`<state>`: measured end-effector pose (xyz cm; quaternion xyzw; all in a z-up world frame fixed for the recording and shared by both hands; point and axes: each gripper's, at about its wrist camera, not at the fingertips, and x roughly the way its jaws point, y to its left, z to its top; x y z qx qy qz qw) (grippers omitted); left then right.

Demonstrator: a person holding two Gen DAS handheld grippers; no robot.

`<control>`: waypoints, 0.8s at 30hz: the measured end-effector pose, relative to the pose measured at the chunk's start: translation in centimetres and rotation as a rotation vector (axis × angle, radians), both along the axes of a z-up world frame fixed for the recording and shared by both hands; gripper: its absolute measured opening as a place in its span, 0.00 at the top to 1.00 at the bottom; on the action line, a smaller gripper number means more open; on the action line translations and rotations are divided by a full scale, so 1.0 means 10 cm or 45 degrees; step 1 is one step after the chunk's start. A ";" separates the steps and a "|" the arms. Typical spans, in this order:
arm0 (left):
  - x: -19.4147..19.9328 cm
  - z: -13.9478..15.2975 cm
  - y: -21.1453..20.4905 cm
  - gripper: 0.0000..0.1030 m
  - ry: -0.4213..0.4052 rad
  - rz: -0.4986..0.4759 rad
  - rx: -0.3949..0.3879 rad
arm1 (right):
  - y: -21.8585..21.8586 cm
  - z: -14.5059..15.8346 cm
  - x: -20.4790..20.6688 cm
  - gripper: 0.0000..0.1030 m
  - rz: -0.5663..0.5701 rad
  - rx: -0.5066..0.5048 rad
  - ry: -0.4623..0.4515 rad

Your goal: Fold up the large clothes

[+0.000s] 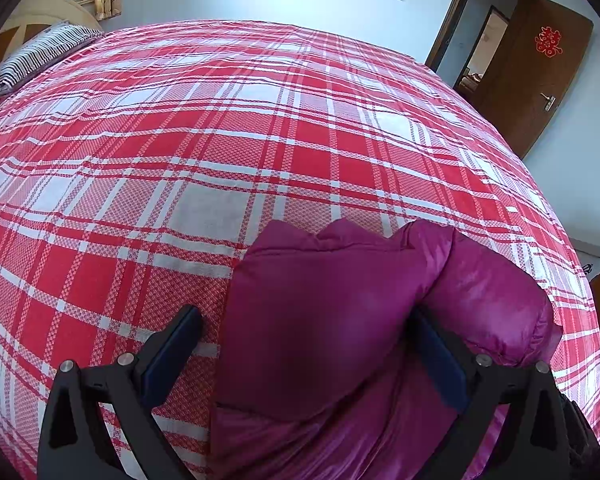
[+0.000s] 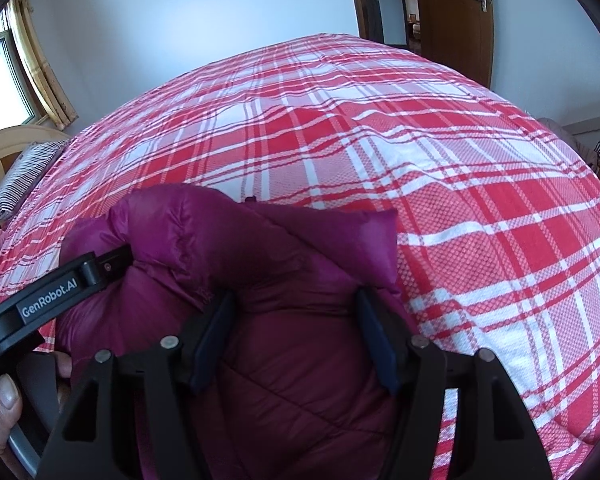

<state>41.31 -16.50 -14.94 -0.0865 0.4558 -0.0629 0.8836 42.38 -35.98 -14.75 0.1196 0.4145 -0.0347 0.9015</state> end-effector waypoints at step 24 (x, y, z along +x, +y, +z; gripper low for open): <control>-1.00 0.12 0.42 0.01 -0.027 -0.232 -0.163 | 0.03 -0.02 0.03 0.34 0.003 -0.036 0.005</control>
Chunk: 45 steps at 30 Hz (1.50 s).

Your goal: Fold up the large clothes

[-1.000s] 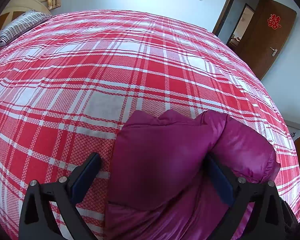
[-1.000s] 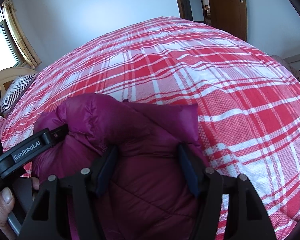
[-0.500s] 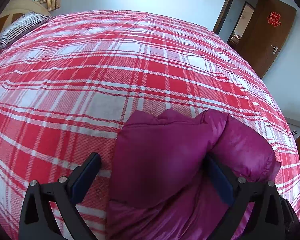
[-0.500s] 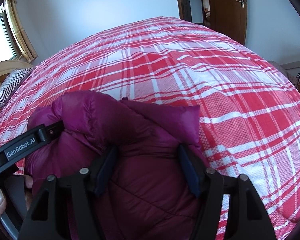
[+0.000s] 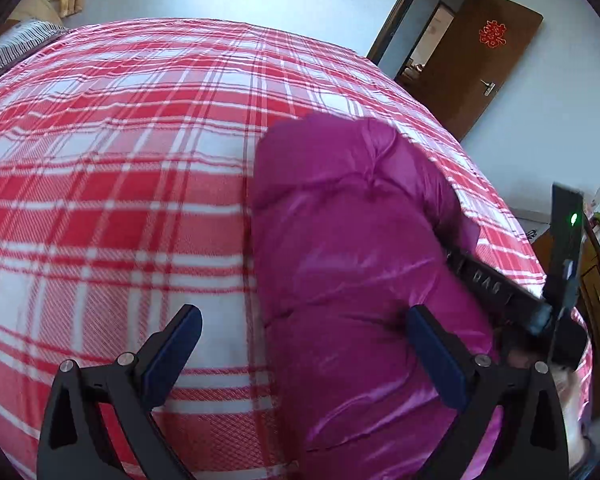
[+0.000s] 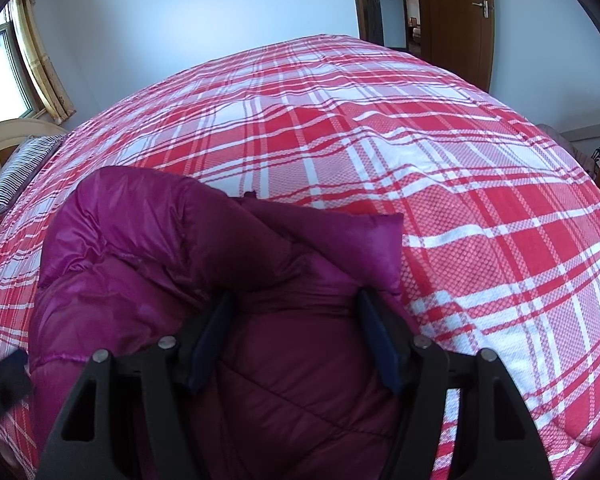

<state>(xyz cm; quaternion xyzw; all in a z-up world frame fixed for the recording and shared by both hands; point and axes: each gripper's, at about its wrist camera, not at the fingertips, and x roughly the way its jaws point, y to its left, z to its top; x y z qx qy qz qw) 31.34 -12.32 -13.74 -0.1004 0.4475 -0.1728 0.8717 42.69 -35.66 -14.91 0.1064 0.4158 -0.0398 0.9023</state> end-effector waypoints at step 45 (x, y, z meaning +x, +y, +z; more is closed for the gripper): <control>-0.11 -0.09 -0.15 0.41 -0.193 -0.159 0.005 | -0.57 -0.08 -0.52 0.70 0.277 0.479 -0.114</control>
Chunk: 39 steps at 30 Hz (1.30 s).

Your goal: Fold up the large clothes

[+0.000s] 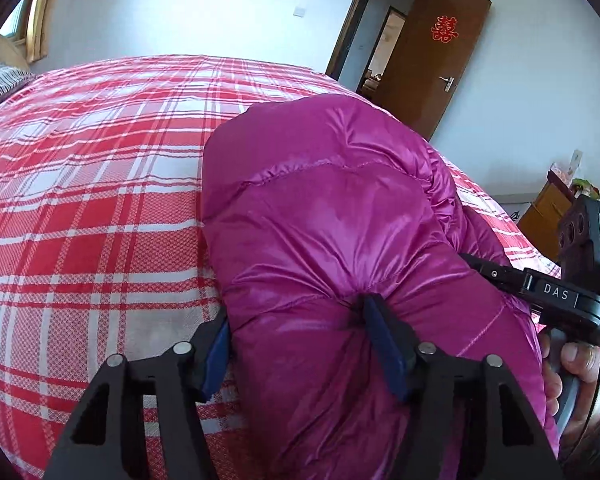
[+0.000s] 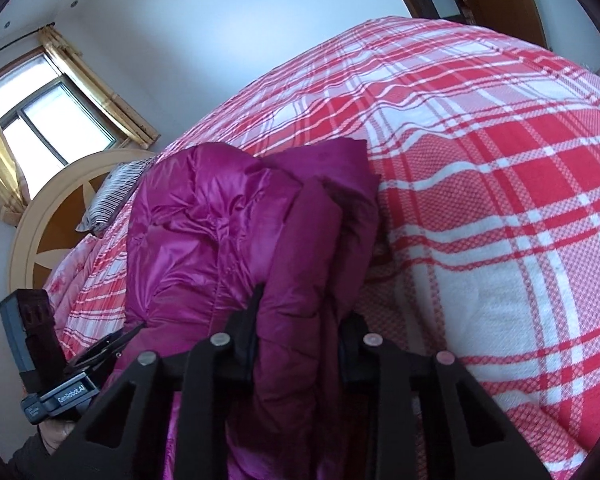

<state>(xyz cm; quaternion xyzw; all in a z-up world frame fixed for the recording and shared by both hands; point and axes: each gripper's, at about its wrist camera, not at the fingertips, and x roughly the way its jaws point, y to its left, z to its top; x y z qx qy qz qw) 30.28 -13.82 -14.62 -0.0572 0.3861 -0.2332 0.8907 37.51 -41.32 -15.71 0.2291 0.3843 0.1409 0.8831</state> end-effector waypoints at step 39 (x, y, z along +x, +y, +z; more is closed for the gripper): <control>-0.68 0.82 1.46 0.78 -0.312 0.306 0.081 | 1.69 0.59 0.06 0.81 0.284 -0.023 -0.184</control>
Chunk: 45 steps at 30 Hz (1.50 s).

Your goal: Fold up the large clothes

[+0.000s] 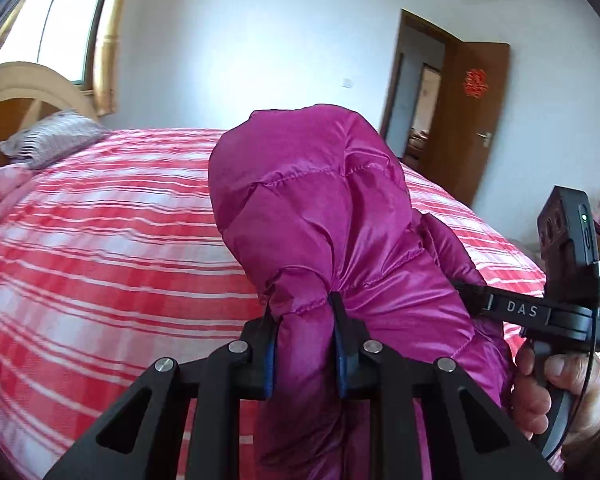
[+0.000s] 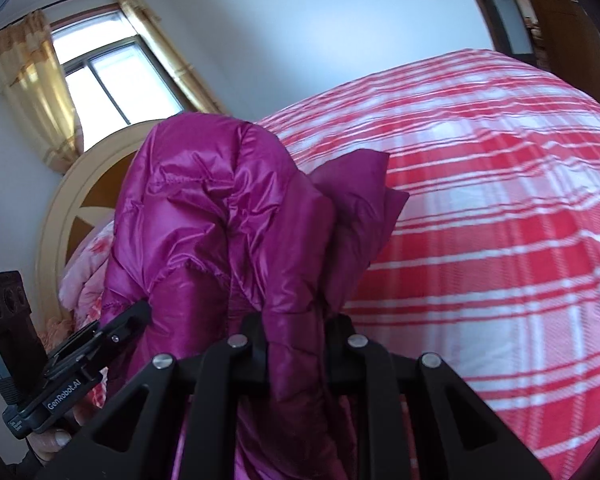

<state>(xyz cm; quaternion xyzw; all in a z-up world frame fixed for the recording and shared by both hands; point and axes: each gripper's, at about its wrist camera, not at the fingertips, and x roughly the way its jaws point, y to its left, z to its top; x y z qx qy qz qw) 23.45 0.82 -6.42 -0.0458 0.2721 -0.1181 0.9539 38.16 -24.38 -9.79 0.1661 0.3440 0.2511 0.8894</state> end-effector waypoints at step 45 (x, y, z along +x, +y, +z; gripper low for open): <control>-0.09 -0.75 2.19 0.51 0.202 0.592 0.007 | 2.77 -0.55 0.79 0.75 0.457 -0.149 0.247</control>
